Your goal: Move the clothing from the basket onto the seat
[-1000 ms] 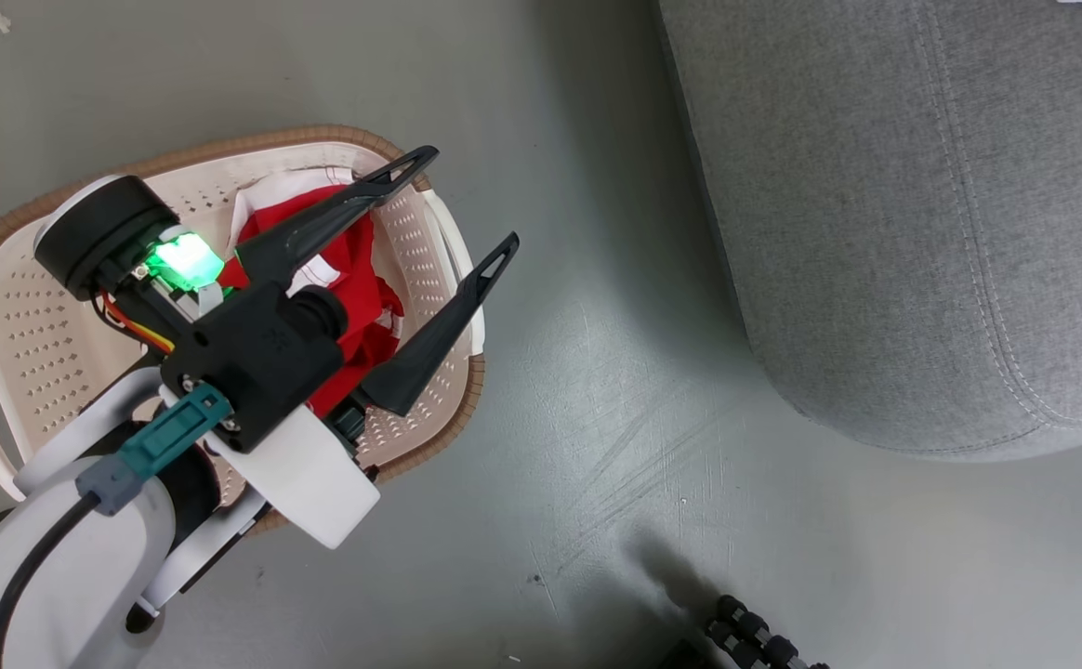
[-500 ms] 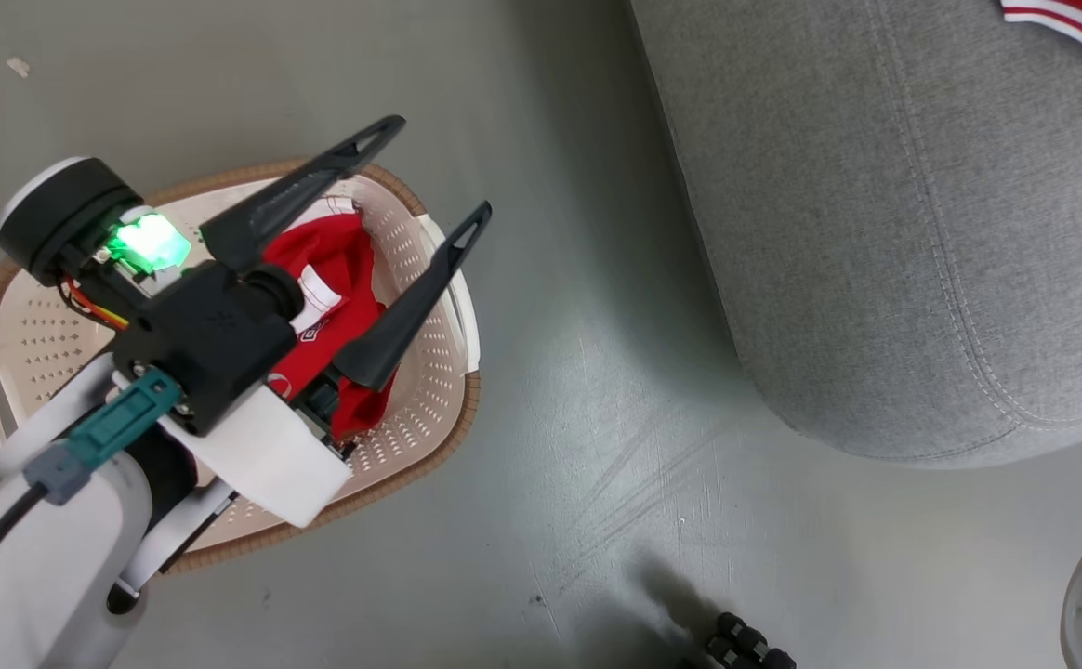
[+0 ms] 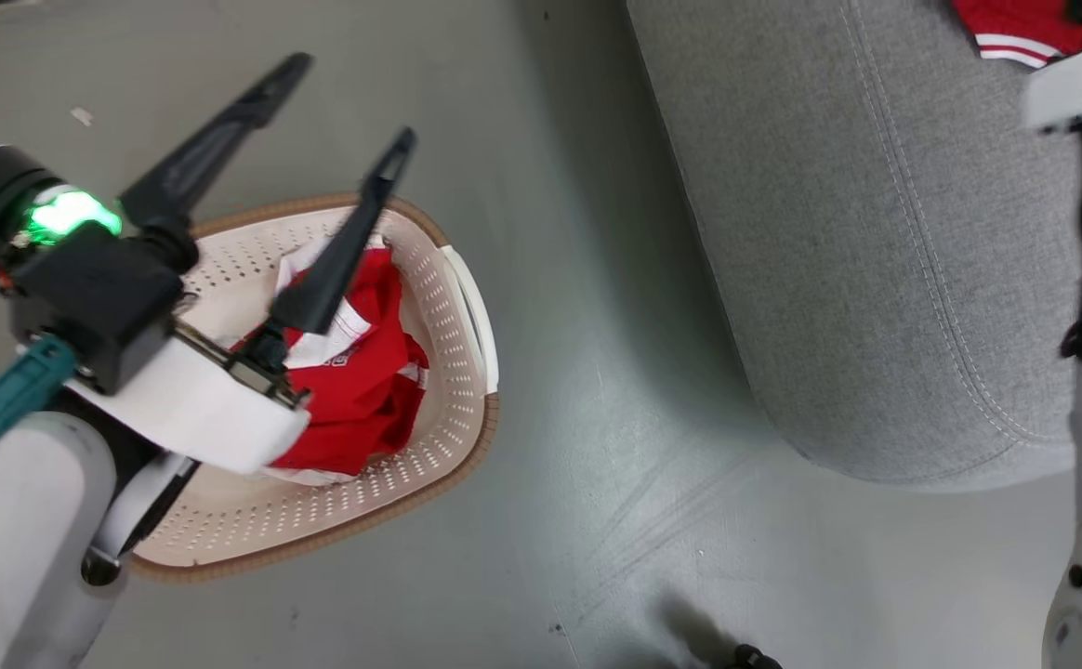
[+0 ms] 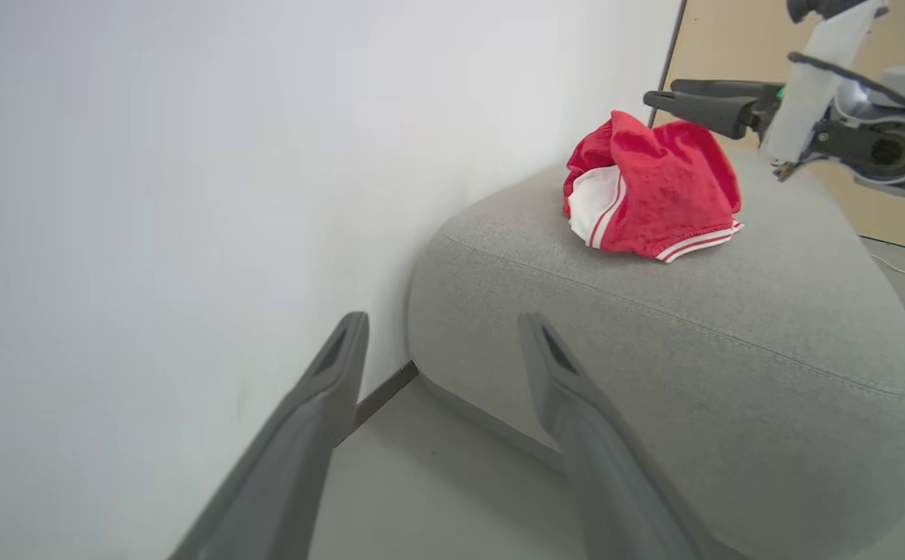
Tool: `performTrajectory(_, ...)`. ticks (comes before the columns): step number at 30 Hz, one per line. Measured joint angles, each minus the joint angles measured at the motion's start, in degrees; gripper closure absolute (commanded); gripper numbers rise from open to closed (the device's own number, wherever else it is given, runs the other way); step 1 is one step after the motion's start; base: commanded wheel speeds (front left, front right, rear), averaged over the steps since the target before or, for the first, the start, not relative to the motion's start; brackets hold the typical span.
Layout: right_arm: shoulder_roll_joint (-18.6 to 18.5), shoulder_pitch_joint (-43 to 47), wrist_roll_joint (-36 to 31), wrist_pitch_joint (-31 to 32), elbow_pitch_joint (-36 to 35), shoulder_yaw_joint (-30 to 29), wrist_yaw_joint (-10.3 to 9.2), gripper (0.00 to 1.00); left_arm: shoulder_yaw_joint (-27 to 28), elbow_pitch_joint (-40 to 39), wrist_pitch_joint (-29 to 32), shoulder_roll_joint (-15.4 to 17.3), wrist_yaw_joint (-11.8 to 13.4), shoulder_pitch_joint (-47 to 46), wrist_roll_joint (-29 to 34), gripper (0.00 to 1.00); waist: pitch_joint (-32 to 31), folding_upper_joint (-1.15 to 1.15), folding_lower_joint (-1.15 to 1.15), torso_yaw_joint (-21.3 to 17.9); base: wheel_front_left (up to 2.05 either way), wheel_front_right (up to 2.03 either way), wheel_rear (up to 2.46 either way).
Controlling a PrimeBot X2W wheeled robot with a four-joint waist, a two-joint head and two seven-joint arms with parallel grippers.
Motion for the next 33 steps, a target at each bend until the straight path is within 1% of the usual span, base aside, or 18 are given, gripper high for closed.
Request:
performTrajectory(5,-0.37,1.37,2.6,-1.57,0.01,8.87,0.0,0.0,2.58,1.75,-2.52,-0.46,1.78,1.76,-0.75,0.0,-1.65,0.0,0.0,1.19,0.0,0.0,0.0)
performTrajectory(6,-0.37,1.37,2.6,-1.57,0.01,8.87,0.0,0.0,2.58,1.75,-2.52,-0.46,1.78,1.76,-0.75,0.0,-1.65,0.0,0.0,1.19,0.0,0.0,0.0)
performTrajectory(7,-0.36,1.73,3.47,-1.9,0.11,10.62,0.0,0.0,3.03,2.08,-3.03,-0.59,2.08,2.26,-0.99,0.0,-2.0,0.0,0.0,1.48,0.0,0.0,0.0)
performTrajectory(13,-0.69,3.96,5.48,-2.64,0.49,20.82,0.01,0.0,6.94,5.11,-7.14,-1.9,4.82,6.34,-2.5,0.0,-4.92,0.0,0.0,3.97,0.0,0.0,0.0)
performTrajectory(18,-0.86,5.6,5.84,-2.98,1.38,23.14,0.01,0.0,8.87,7.36,-9.7,-2.24,5.98,9.37,-3.66,0.0,-6.98,0.0,0.0,5.54,0.0,0.0,0.0)
performTrajectory(24,-1.09,7.2,7.66,-3.16,1.37,25.59,0.0,0.0,11.04,10.14,-12.55,-3.47,7.43,12.76,-5.24,0.0,-9.81,0.0,0.0,7.36,0.0,0.0,0.0)
performTrajectory(28,-1.12,9.03,7.98,-3.22,1.38,26.57,0.0,0.0,12.14,12.07,-14.33,-3.82,7.62,15.18,-6.04,0.0,-11.88,0.0,0.0,8.5,0.0,0.0,0.0)
performTrajectory(33,-1.21,10.78,8.69,-3.23,-1.41,26.65,0.0,0.0,12.85,14.46,-16.27,-4.49,7.89,18.11,-7.59,0.0,-14.56,0.0,0.0,9.87,0.0,0.0,0.0)
